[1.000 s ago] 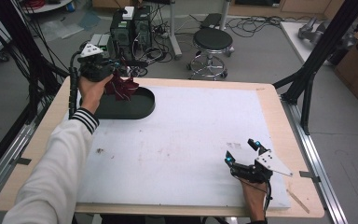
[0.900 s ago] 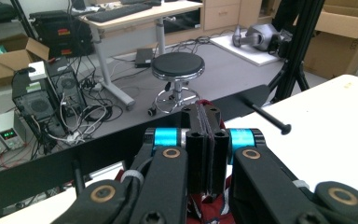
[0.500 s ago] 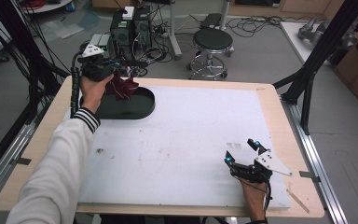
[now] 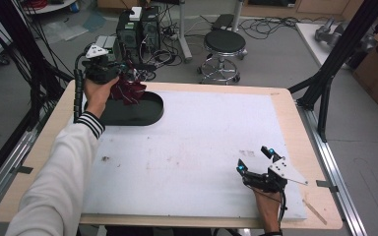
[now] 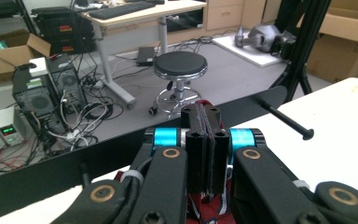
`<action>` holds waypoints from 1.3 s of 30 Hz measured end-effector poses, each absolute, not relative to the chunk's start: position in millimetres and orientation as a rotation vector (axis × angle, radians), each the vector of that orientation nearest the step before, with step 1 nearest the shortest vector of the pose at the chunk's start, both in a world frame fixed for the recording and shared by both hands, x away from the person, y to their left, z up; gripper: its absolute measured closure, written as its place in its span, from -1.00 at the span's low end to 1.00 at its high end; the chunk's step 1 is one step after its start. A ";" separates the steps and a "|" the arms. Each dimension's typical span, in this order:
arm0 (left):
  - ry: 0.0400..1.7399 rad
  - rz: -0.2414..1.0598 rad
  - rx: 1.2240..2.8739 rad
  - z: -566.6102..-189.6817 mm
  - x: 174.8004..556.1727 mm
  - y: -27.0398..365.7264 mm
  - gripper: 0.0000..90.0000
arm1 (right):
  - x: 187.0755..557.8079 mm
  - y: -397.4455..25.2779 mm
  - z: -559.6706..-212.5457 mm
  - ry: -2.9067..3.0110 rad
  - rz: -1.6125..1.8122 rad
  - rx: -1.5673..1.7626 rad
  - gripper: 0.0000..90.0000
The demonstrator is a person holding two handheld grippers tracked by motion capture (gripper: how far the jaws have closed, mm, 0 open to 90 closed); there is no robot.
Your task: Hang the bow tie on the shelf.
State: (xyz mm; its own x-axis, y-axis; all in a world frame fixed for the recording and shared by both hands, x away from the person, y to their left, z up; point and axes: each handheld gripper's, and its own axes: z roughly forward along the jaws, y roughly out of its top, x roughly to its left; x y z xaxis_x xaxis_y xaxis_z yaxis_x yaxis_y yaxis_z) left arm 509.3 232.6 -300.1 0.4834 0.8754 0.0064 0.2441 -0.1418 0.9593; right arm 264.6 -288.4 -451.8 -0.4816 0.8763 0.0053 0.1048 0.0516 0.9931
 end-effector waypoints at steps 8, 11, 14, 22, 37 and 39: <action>0.973 0.735 1.658 -294.6 508.8 232.3 0.80 | 264.7 -288.3 -451.8 1.675 1.493 0.993 -0.93; 0.975 0.730 1.660 -294.0 508.3 231.4 0.73 | 264.6 -288.4 -451.9 1.673 1.493 0.993 -0.93; 0.974 0.731 1.659 -292.5 506.7 231.2 0.60 | 264.5 -288.4 -452.0 1.669 1.494 0.991 -0.93; 0.916 0.701 1.675 -286.2 499.3 231.2 -0.13 | 264.2 -288.6 -452.0 1.666 1.492 0.990 -0.93; 0.751 0.651 1.643 -273.6 469.9 240.7 -0.77 | 264.0 -289.2 -452.1 1.665 1.502 0.998 -0.93; 0.737 0.659 1.639 -270.1 463.6 241.3 -0.77 | 263.8 -289.6 -452.3 1.658 1.504 0.997 -0.93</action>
State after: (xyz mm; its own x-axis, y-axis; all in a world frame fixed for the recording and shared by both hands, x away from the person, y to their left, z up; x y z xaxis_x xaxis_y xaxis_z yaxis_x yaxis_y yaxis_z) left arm 463.6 241.3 -270.1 0.6437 0.7646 0.0311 0.1164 -0.1380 0.9836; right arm 263.8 -289.6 -452.3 -0.4778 0.8784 0.0111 0.0962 0.0397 0.9946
